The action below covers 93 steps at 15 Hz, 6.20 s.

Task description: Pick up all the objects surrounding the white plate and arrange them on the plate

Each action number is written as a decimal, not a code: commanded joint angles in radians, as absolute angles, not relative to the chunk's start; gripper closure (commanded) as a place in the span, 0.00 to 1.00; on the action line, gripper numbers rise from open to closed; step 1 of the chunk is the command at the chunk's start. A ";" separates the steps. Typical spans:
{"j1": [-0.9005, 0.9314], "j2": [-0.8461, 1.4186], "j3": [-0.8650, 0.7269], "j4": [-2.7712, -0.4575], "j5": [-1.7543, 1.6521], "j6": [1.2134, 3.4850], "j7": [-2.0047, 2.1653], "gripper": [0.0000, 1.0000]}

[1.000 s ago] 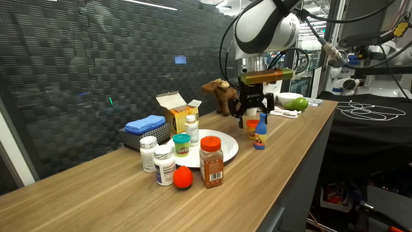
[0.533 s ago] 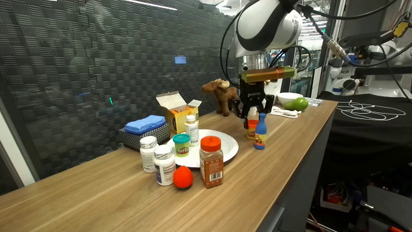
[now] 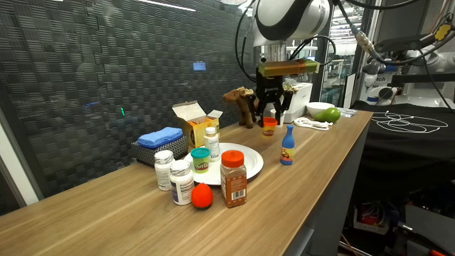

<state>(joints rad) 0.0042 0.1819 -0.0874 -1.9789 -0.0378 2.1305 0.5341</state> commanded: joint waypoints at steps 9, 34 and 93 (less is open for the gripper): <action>0.088 0.297 0.003 -1.801 -0.065 2.117 0.426 0.71; 0.082 0.311 0.028 -1.767 -0.014 2.149 0.089 0.00; 0.216 0.423 0.123 -1.608 -0.086 2.215 0.023 0.80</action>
<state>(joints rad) 0.2124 0.4636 0.1487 -1.6236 -0.0665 2.2265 -0.0211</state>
